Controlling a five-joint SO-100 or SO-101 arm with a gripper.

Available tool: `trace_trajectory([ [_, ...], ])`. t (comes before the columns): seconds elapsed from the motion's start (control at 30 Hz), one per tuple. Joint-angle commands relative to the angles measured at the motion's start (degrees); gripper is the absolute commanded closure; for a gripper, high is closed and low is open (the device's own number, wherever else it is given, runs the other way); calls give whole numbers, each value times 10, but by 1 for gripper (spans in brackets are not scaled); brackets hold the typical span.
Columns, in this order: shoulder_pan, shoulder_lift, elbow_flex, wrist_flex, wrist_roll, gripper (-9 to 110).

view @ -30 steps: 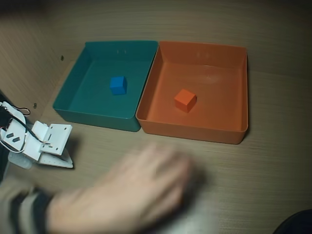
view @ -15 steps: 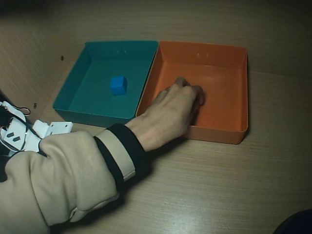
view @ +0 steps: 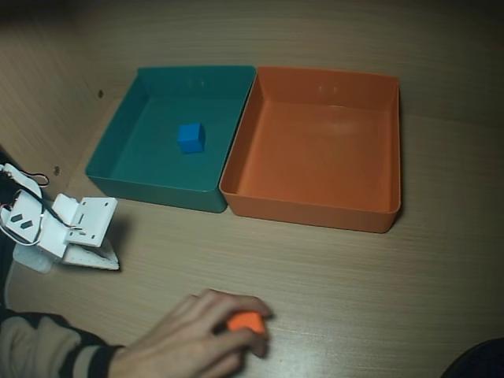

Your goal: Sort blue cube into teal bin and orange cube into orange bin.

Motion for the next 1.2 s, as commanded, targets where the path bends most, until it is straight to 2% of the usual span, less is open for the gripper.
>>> trace_trajectory([
  [0.0,-4,4,18,-10,4,107],
  [0.77,-5,4,15,-11,4,107],
  [1.07,3,1,-72,-1,14,107],
  [1.17,4,-28,-98,-1,14,103],
])
